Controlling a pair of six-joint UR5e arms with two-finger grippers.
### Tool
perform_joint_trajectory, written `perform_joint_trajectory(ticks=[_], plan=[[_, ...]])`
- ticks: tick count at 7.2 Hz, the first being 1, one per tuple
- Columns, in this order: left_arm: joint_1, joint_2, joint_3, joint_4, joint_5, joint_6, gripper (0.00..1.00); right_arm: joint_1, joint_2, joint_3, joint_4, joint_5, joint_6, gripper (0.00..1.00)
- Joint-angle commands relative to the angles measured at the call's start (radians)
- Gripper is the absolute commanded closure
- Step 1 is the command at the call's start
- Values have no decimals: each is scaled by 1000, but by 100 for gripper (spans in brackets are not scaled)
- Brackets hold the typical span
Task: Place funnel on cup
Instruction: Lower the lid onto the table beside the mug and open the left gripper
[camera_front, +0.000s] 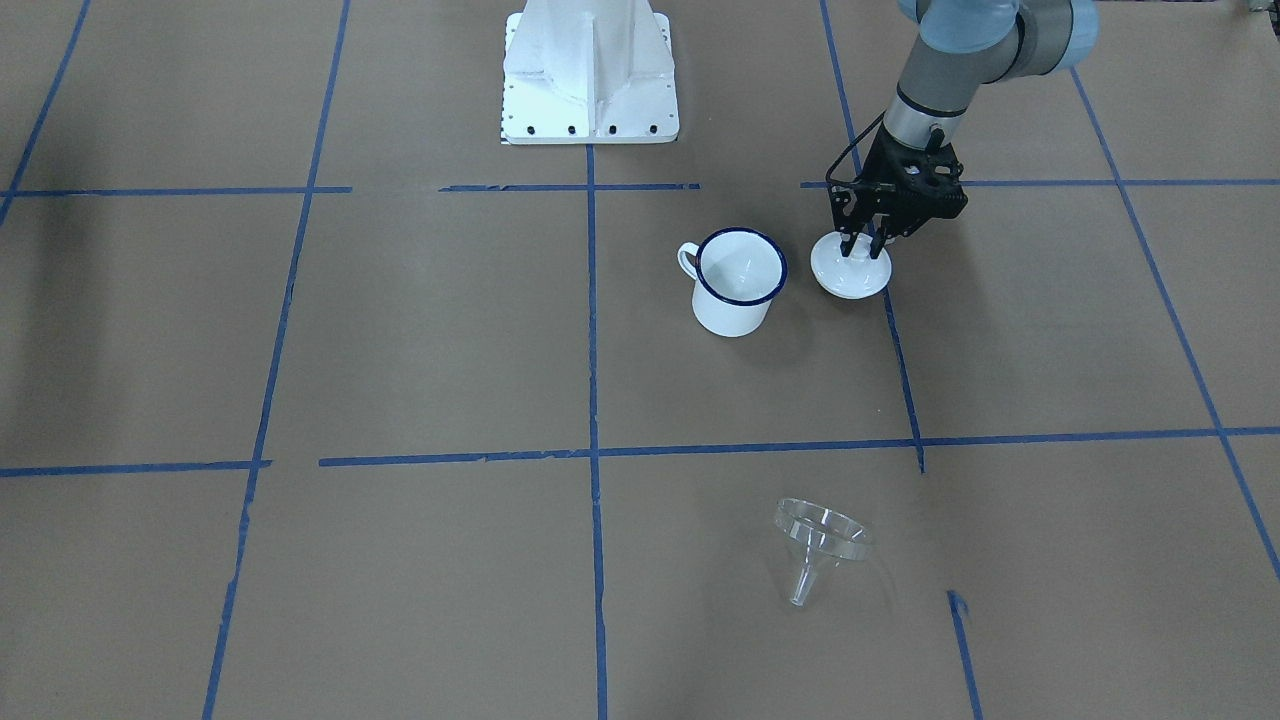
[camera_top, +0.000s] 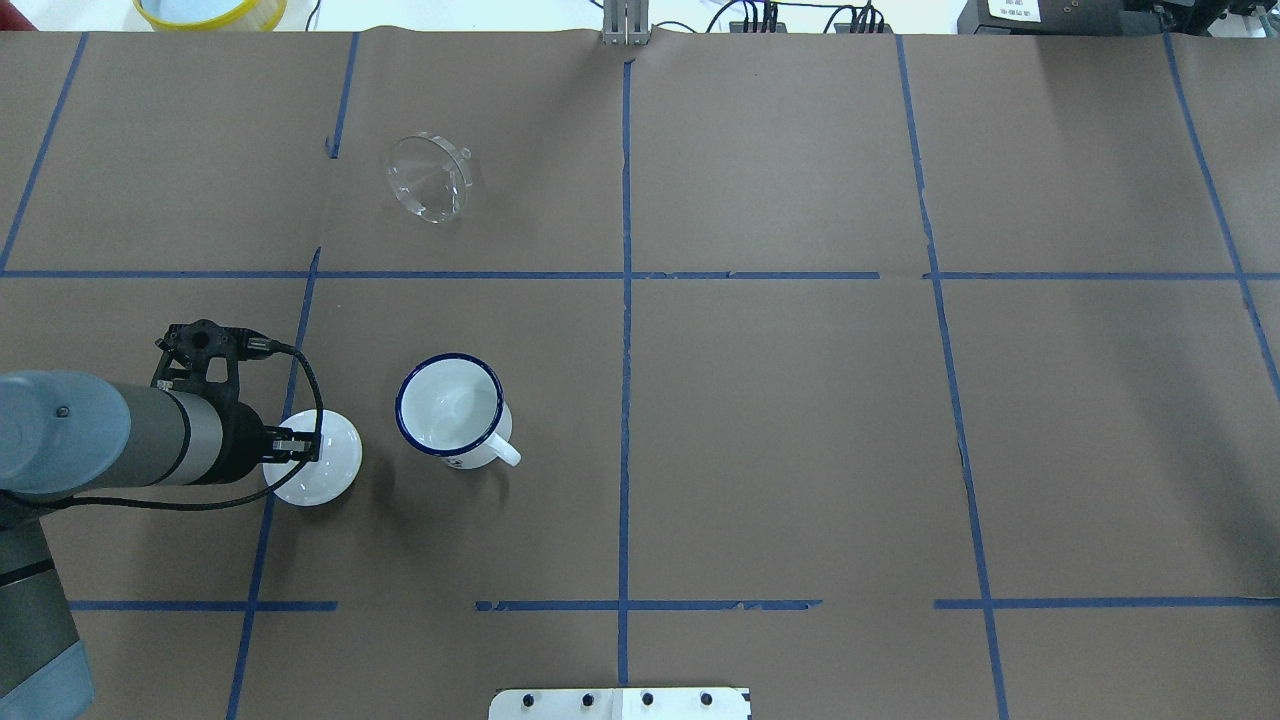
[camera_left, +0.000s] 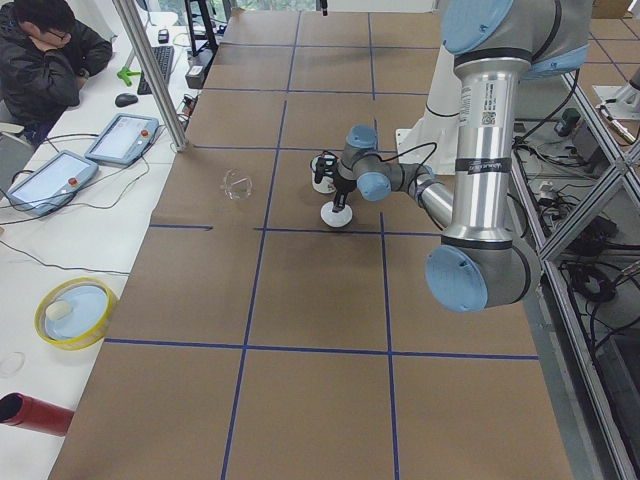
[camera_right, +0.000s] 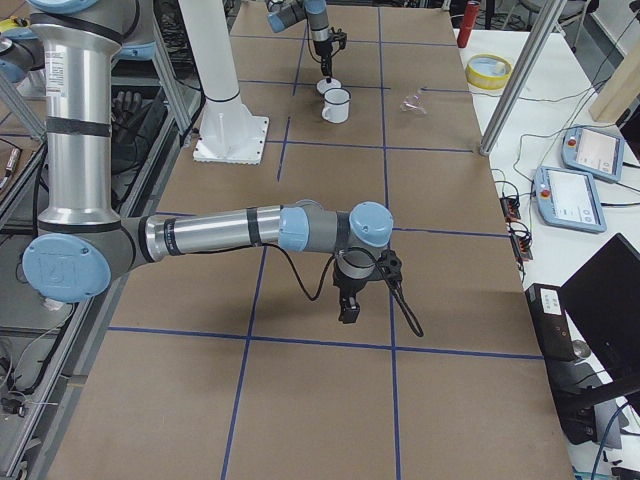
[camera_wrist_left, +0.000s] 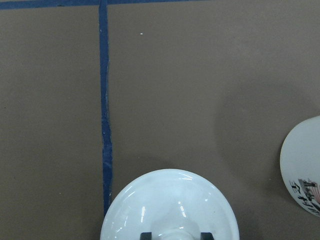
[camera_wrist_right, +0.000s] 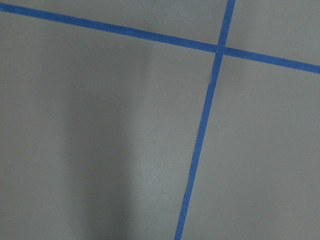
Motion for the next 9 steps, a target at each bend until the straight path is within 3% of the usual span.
perform_joint_trajectory(ticks=[1, 2, 3, 5, 7, 9], plan=[[2, -2, 10, -13, -1, 0, 100, 0, 0, 1, 0, 0, 0, 0], [4, -5, 13, -12, -1, 1, 100, 0, 0, -1, 0, 0, 0, 0], [4, -16, 21, -12, -1, 3, 89, 0, 0, 1, 0, 0, 0, 0], [4, -30, 41, -12, 1, 3, 51, 0, 0, 1, 0, 0, 0, 0], [-2, -36, 32, -12, -1, 3, 0, 0, 0, -1, -2, 0, 0, 0], [-83, -37, -77, -12, -12, -5, 0, 0, 0, -1, 0, 0, 0, 0]])
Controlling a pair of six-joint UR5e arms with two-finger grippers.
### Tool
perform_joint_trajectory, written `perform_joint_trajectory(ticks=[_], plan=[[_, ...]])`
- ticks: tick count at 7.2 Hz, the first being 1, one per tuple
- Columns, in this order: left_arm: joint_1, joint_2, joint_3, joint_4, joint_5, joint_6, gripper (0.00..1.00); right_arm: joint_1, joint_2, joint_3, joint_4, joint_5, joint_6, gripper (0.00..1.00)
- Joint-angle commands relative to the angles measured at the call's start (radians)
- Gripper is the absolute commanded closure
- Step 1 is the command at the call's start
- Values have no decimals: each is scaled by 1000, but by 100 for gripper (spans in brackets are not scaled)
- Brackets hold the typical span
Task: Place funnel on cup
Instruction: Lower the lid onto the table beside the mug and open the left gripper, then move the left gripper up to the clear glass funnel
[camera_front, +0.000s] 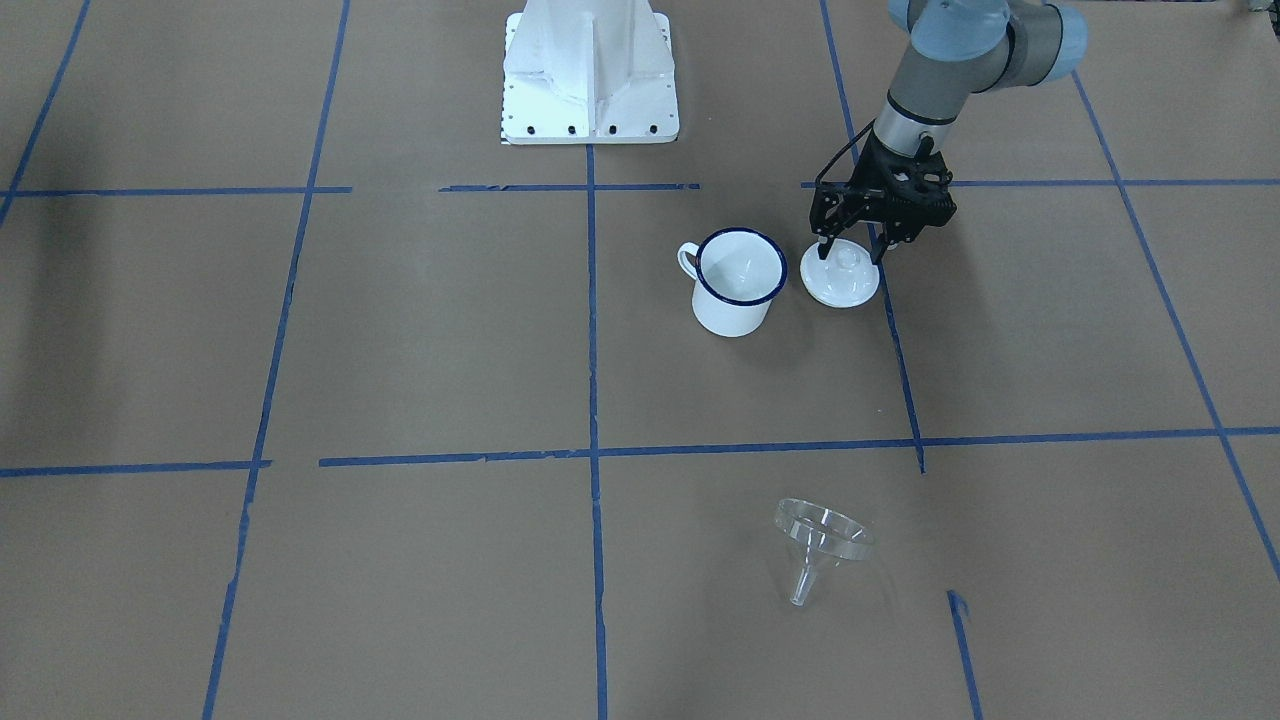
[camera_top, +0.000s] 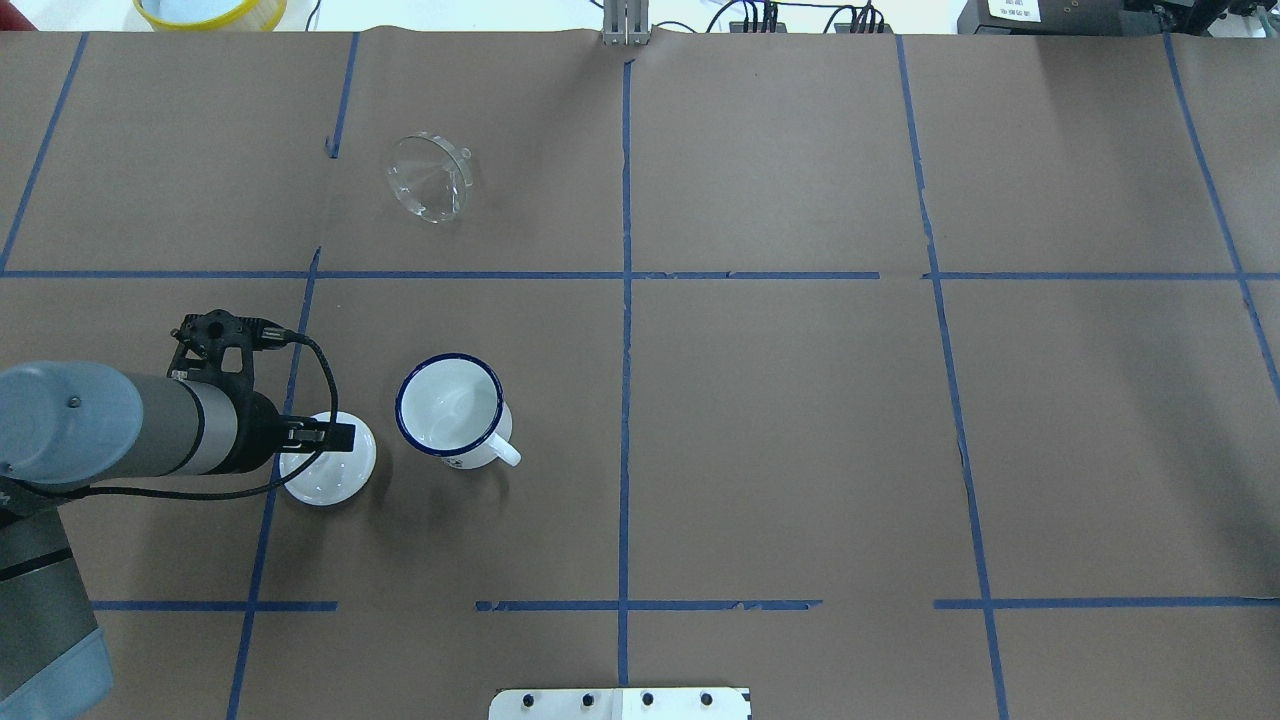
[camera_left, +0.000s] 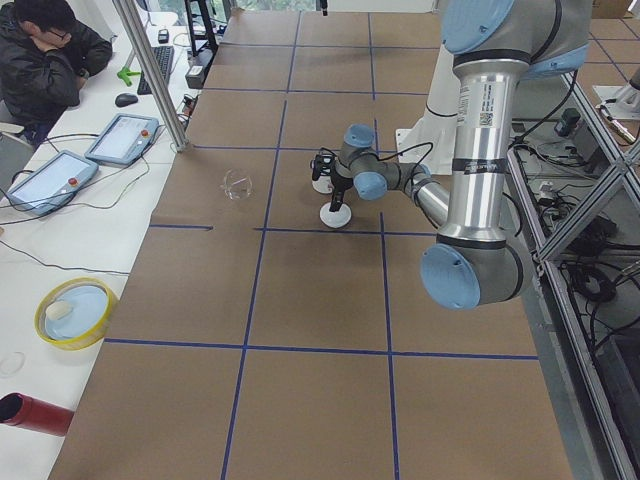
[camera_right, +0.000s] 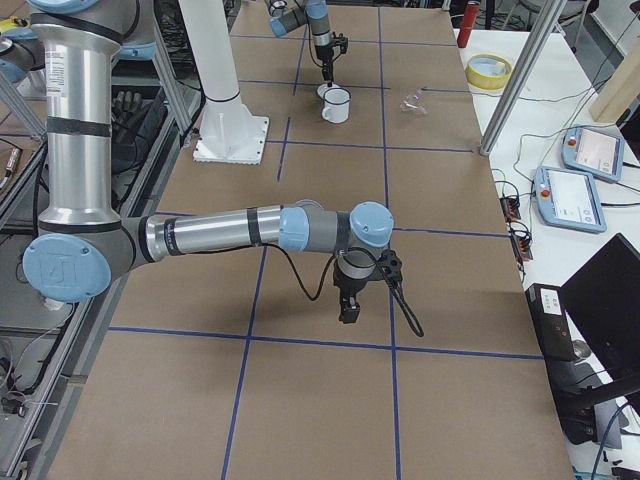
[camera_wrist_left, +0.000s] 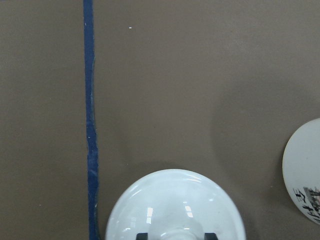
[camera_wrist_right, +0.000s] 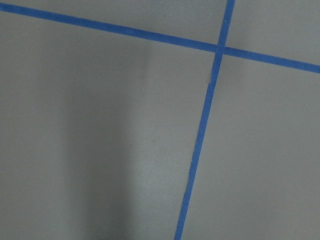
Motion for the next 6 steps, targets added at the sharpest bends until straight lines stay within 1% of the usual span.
perform_joint_trajectory(ticks=[1, 2, 3, 4, 5, 6], plan=[[-161, -35, -92, -1, -12, -32, 0, 0, 0, 0, 0, 0, 0, 0], [-184, -90, -77, -17, -4, -248, 0, 0, 0, 1, 0, 0, 0, 0], [-231, -183, -27, -24, -1, -429, 0, 0, 0, 1, 0, 0, 0, 0], [-245, -246, 20, -28, 10, -563, 0, 0, 0, 1, 0, 0, 0, 0], [-245, -314, 121, -88, 61, -683, 0, 0, 0, 1, 0, 0, 0, 0], [-239, -369, 279, -215, 100, -806, 0, 0, 0, 1, 0, 0, 0, 0]])
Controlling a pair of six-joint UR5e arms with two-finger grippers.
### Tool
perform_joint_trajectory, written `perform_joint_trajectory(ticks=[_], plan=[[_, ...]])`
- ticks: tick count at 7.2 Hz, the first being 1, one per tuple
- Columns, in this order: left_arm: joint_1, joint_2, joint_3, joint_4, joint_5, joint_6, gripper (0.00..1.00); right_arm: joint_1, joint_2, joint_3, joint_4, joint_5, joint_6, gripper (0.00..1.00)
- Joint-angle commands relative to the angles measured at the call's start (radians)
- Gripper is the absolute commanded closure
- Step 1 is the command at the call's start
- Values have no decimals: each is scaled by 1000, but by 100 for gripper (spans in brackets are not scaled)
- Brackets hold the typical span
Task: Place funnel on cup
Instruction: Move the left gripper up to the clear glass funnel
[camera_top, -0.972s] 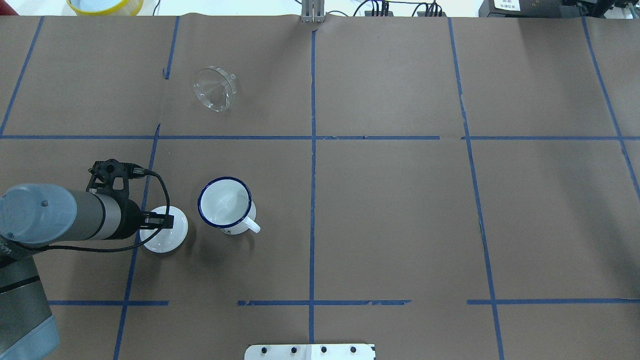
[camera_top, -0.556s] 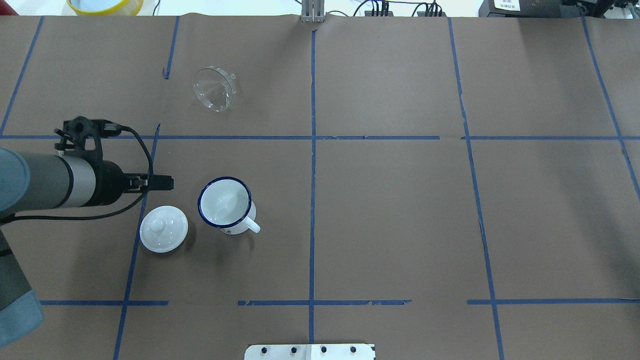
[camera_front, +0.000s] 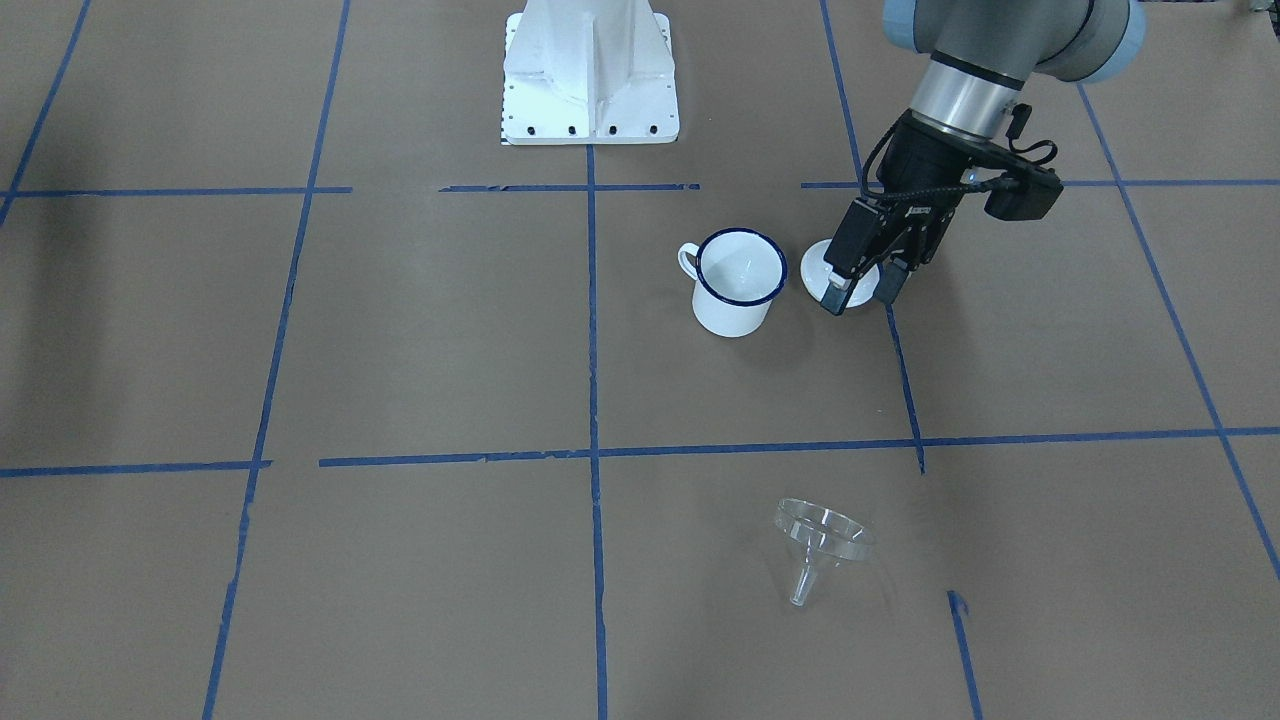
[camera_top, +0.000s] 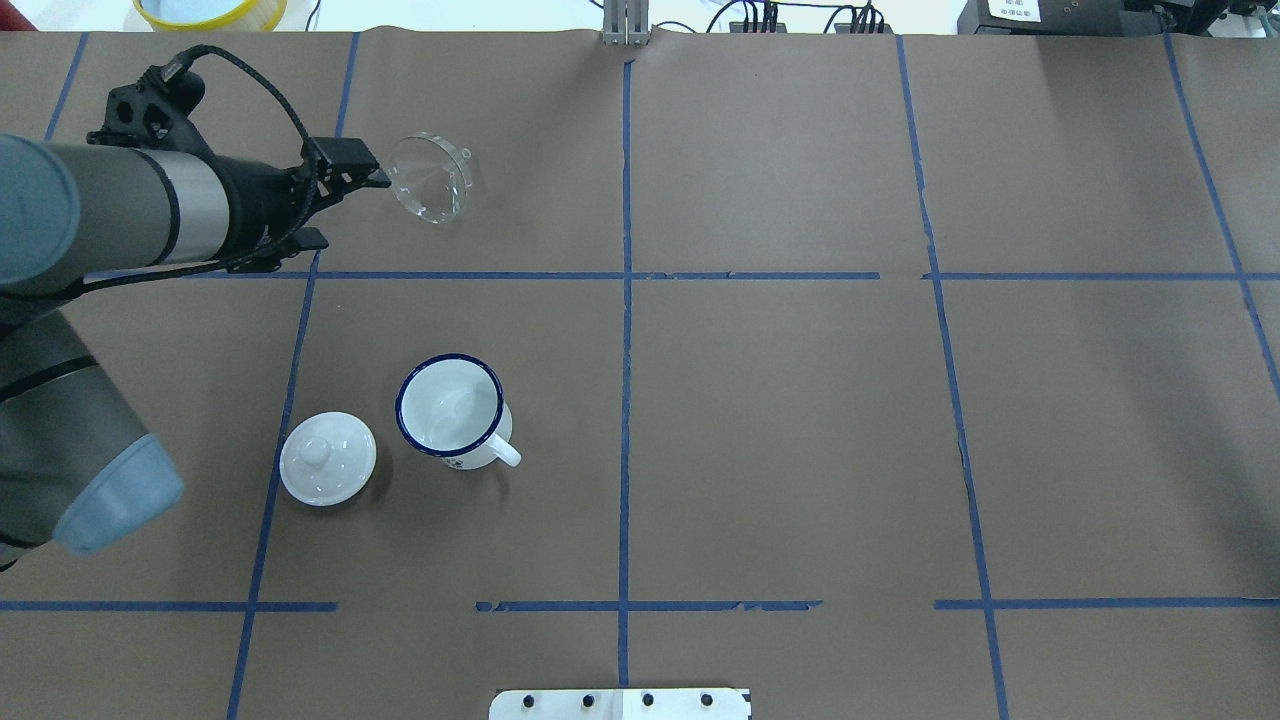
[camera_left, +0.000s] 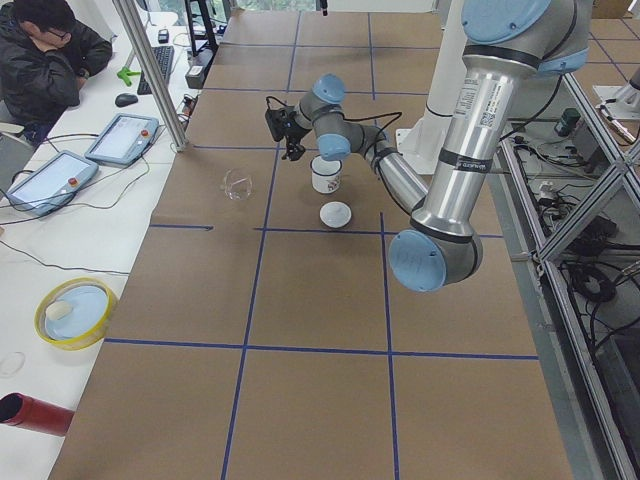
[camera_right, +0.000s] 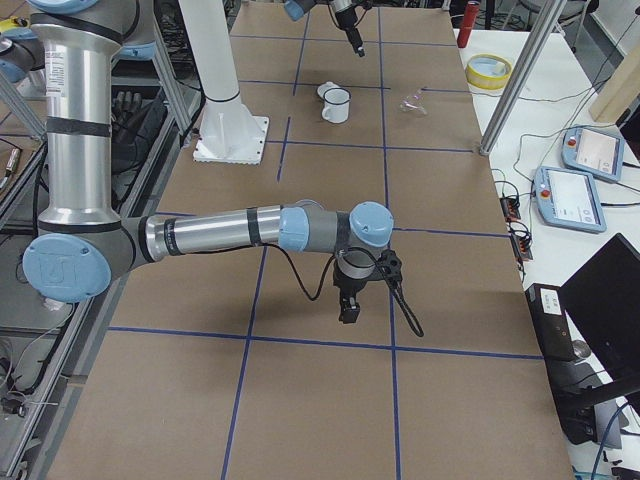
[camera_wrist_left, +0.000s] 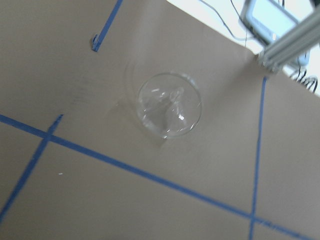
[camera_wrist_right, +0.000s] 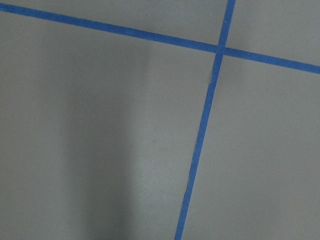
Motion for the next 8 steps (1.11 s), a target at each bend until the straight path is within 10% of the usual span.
perform_joint_trajectory(ticks=[1, 4, 8], plan=[[2, -119, 304, -226, 82, -202, 0, 0, 0, 0, 0, 0, 0, 0], [11, -251, 584, -373, 200, -277, 11, 0, 0, 0, 0, 0, 0, 0], [11, -290, 669, -399, 214, -279, 35, 0, 0, 0, 0, 0, 0, 0]])
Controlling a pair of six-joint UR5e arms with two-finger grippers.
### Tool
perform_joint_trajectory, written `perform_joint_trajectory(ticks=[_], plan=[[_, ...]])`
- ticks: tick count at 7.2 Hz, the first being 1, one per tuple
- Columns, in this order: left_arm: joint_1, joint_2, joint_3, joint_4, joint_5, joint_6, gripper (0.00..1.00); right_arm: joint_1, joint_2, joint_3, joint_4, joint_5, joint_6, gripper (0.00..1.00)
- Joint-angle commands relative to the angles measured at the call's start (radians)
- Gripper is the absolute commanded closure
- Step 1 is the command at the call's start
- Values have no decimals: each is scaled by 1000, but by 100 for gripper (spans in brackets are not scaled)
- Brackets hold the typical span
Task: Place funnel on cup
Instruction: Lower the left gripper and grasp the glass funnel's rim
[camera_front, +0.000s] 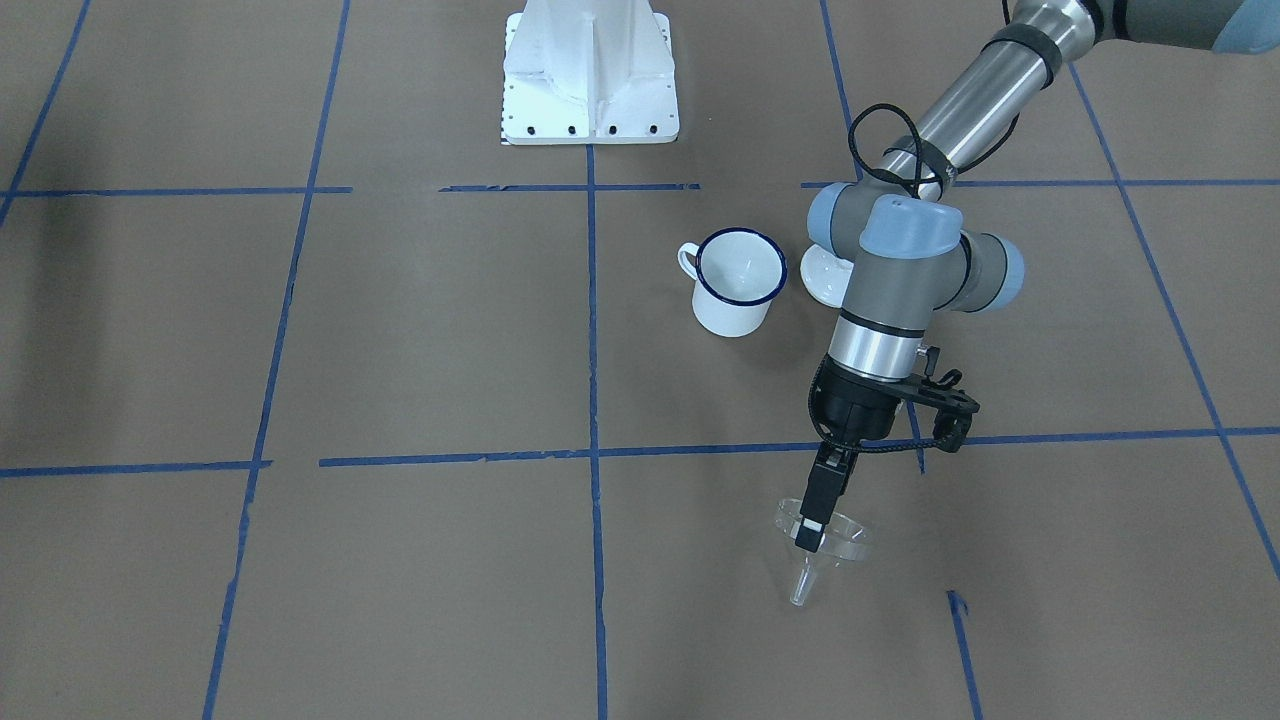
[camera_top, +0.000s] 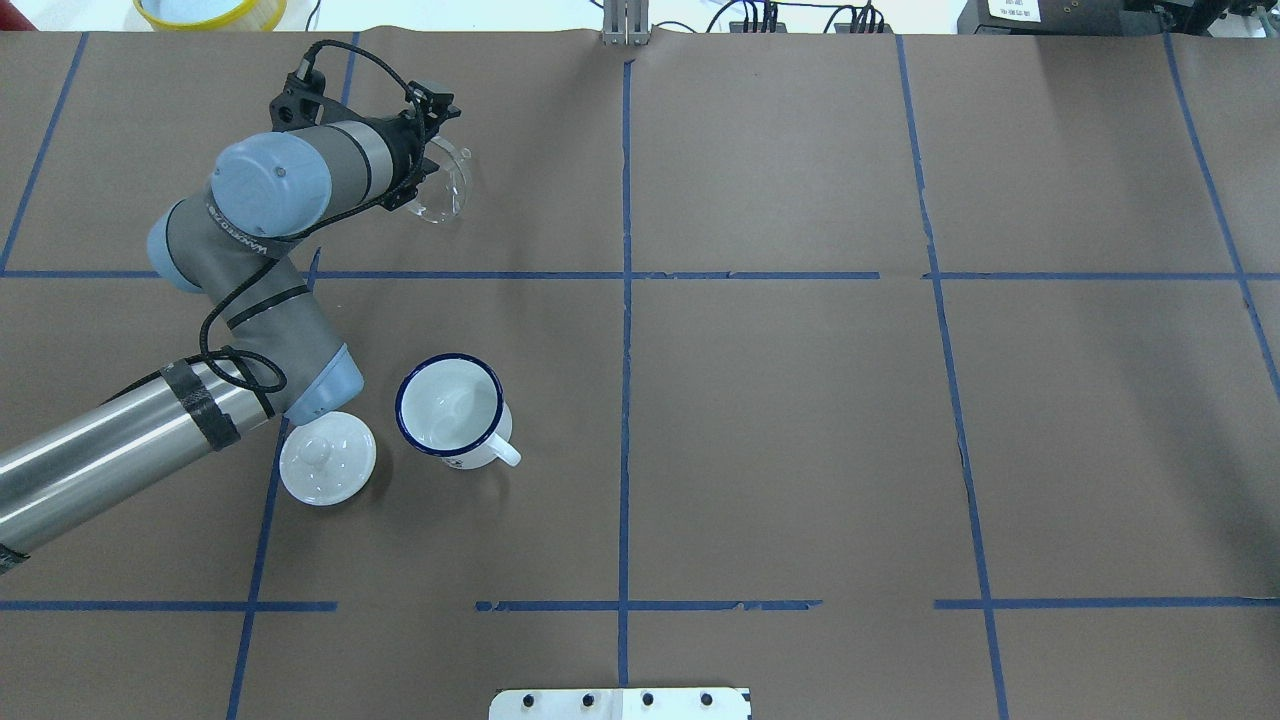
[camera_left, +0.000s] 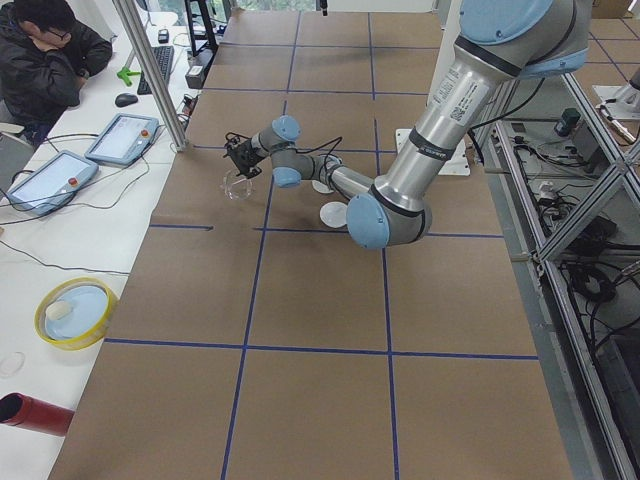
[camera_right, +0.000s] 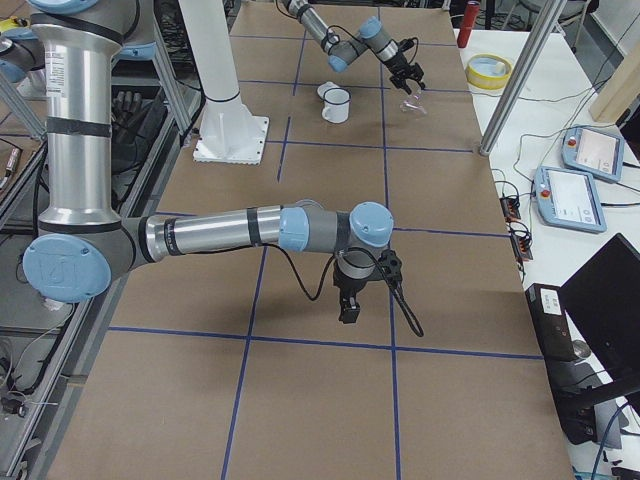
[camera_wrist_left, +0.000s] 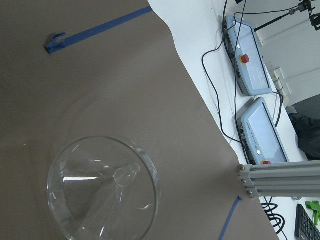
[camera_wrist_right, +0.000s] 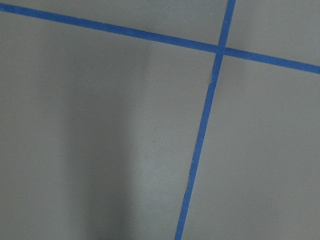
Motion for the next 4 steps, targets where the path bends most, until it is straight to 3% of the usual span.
perform_joint_trajectory(ticks=[1, 2, 4], plan=[[0, -1, 16, -11, 5, -1, 53, 0, 0, 0, 0, 0, 0, 0], [-1, -1, 17, -11, 29, -5, 60, 0, 0, 0, 0, 0, 0, 0], [-1, 0, 27, -11, 34, -5, 62, 0, 0, 0, 0, 0, 0, 0]])
